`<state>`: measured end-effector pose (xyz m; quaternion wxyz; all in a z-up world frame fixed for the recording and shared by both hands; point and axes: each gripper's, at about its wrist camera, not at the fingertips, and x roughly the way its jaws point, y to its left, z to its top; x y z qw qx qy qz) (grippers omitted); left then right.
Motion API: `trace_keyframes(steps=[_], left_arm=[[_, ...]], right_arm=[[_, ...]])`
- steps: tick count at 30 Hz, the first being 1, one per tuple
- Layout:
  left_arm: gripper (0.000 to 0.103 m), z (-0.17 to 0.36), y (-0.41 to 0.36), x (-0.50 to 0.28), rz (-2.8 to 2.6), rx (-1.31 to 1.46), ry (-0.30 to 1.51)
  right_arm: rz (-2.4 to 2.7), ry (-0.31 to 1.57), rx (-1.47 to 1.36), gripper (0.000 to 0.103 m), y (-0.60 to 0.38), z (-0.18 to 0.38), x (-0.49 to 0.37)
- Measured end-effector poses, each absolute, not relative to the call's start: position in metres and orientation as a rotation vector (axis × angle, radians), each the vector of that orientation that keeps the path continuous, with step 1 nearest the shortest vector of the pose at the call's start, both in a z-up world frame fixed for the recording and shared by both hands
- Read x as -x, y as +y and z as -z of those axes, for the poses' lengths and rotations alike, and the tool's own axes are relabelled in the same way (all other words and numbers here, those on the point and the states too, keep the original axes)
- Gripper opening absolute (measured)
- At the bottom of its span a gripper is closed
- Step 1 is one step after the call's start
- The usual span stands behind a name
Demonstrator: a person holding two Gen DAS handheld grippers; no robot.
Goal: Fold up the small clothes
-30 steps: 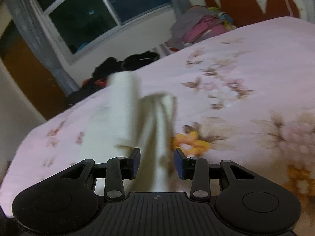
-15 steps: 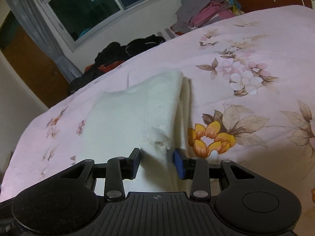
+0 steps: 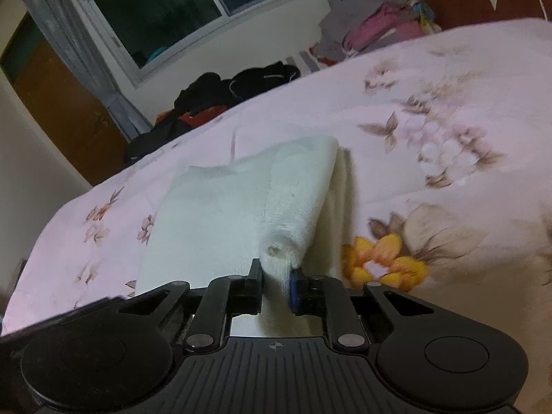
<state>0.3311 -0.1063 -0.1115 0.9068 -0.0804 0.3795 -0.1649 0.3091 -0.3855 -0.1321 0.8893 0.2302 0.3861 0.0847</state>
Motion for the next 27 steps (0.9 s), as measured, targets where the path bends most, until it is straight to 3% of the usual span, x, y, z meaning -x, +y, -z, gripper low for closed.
trace_keyframes(steps=[9, 19, 21, 22, 27], left_arm=[[0.044, 0.145, -0.114, -0.336, 0.342, 0.168, 0.889], [0.042, 0.112, -0.106, -0.346, 0.358, 0.227, 0.848], [0.042, 0.110, -0.108, -0.356, 0.357, 0.232, 0.850], [0.042, 0.109, -0.108, -0.363, 0.352, 0.232, 0.851], [0.042, 0.117, -0.100, -0.395, 0.312, 0.320, 0.879]], right_arm=[[-0.124, 0.857, -0.412, 0.013, -0.387, 0.148, -0.302], [-0.112, 0.748, -0.373, 0.016, -0.382, 0.100, -0.299], [-0.092, 0.749, -0.381, 0.039, -0.381, 0.100, -0.310], [-0.077, 0.738, -0.383, 0.062, -0.381, 0.099, -0.313], [-0.058, 0.740, -0.398, 0.065, -0.386, 0.104, -0.344]])
